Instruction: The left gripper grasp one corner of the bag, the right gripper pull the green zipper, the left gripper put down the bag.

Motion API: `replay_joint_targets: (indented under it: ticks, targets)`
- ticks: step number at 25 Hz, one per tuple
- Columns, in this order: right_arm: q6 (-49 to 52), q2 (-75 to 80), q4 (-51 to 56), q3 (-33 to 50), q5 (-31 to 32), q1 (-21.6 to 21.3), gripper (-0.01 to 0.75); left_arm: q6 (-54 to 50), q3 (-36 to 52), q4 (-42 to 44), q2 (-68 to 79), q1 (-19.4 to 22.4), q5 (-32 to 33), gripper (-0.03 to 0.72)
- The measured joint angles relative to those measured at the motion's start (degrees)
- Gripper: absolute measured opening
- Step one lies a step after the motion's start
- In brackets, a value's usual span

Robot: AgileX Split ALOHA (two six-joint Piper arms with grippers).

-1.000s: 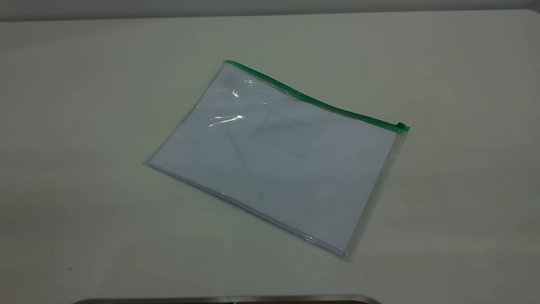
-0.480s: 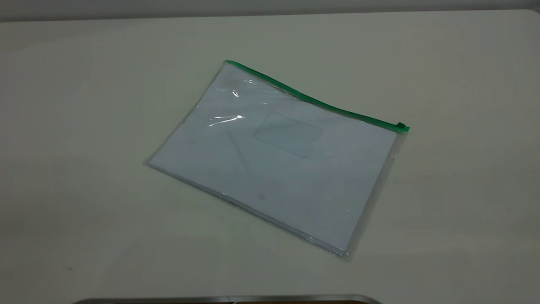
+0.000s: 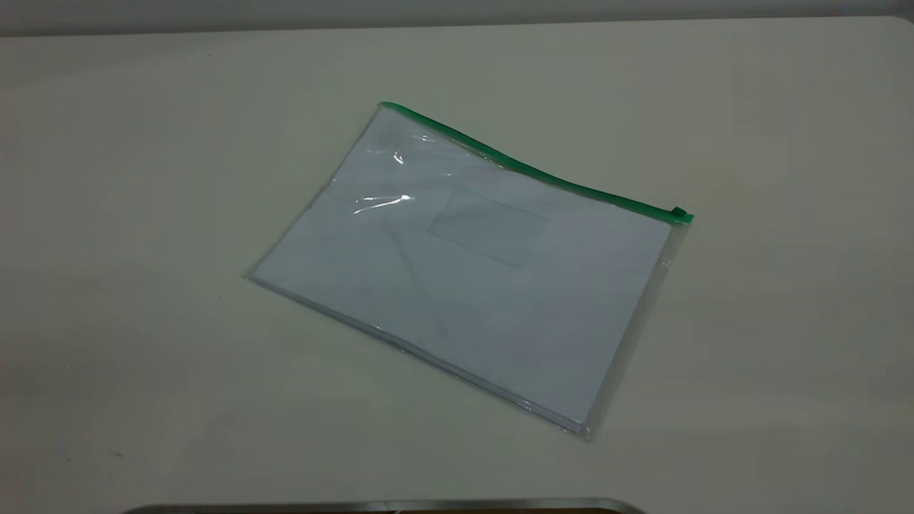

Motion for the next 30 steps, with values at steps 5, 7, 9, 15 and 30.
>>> replay_joint_targets:
  ticks: [5, 7, 9, 15, 30]
  targets:
    - [0.0, 0.0, 0.0, 0.0, 0.0, -0.58, 0.56, 0.0, 0.0, 0.0, 0.0, 0.0, 0.0, 0.59]
    - [0.1, 0.0, 0.0, 0.0, 0.0, -0.58, 0.56, 0.0, 0.0, 0.0, 0.0, 0.0, 0.0, 0.59]
    - [1.14, 0.0, -0.55, 0.0, -0.12, -0.58, 0.56, 0.0, 0.0, 0.0, 0.0, 0.0, 0.0, 0.59]
    - [8.4, 0.0, -5.57, 0.07, -1.02, -0.58, 0.56, 0.0, 0.0, 0.0, 0.0, 0.0, 0.0, 0.59]
    - [9.64, 0.0, -6.18, 0.09, -1.09, -0.58, 0.56, 0.0, 0.0, 0.0, 0.0, 0.0, 0.0, 0.59]
